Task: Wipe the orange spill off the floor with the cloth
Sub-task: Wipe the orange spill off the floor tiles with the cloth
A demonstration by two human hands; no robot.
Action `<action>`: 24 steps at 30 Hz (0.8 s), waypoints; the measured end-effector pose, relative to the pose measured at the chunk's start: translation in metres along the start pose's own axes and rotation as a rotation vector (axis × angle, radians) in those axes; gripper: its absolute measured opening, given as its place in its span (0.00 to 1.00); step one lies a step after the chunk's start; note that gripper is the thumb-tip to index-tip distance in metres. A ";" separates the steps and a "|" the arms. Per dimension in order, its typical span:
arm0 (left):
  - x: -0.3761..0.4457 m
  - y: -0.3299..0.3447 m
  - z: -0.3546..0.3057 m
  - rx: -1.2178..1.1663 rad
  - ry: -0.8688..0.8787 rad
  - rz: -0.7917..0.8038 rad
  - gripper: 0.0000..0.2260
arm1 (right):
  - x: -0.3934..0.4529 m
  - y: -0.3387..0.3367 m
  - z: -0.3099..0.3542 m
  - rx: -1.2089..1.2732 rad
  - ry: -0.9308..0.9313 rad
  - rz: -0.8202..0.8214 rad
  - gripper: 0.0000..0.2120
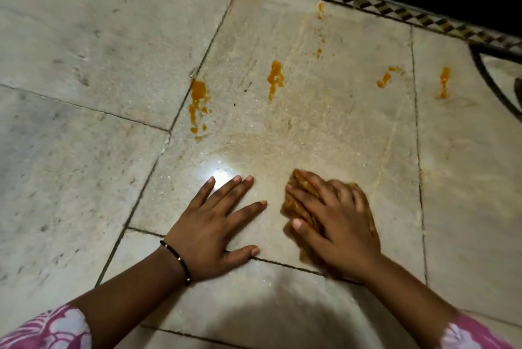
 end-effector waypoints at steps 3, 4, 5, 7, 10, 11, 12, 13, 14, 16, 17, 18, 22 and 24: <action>0.000 0.002 0.001 0.012 -0.006 0.007 0.31 | -0.016 -0.019 -0.015 0.762 0.004 -0.059 0.18; 0.000 0.002 0.001 0.020 -0.008 0.008 0.31 | -0.018 -0.027 -0.028 0.831 0.051 -0.147 0.21; 0.000 0.003 0.001 0.025 -0.009 0.009 0.30 | -0.020 -0.033 -0.036 0.761 0.111 -0.172 0.24; 0.001 0.004 0.000 0.028 -0.006 0.018 0.31 | -0.022 -0.030 -0.047 0.460 0.269 -0.108 0.26; 0.000 0.005 0.002 0.020 -0.010 0.034 0.30 | -0.029 -0.019 -0.046 0.254 0.399 -0.105 0.24; 0.001 0.005 0.002 0.023 -0.007 0.036 0.30 | -0.032 -0.019 -0.044 0.315 0.447 -0.133 0.20; 0.000 0.005 0.002 0.027 -0.001 0.037 0.31 | -0.036 -0.021 -0.043 0.480 0.492 -0.166 0.15; 0.000 0.005 0.002 0.027 0.001 0.039 0.31 | -0.040 -0.022 -0.045 0.747 0.517 -0.193 0.10; -0.001 0.005 0.002 0.026 -0.001 0.041 0.31 | -0.042 -0.024 -0.044 1.080 0.505 -0.212 0.09; 0.000 0.004 0.002 0.031 -0.004 0.043 0.30 | -0.044 -0.029 -0.041 1.610 0.424 -0.211 0.09; -0.001 0.004 0.002 0.034 -0.002 0.040 0.30 | -0.043 -0.032 -0.045 1.649 0.404 -0.236 0.09; 0.000 0.004 0.002 0.036 0.001 0.037 0.30 | -0.041 -0.036 -0.052 1.554 0.425 -0.278 0.10; -0.001 0.005 0.002 0.034 0.003 0.027 0.30 | -0.048 -0.044 -0.078 0.481 0.668 -0.337 0.20; 0.000 0.005 0.002 0.040 0.010 0.018 0.30 | -0.053 -0.036 -0.068 0.399 0.547 -0.262 0.23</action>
Point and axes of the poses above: each hand's wrist, its own x-axis towards the middle knuckle, its own y-axis out of the palm, z = x × y, the point moved 4 cm from there along x, towards the middle knuckle, and after that the axes turned 14 degrees about z, right-handed, at the moved point
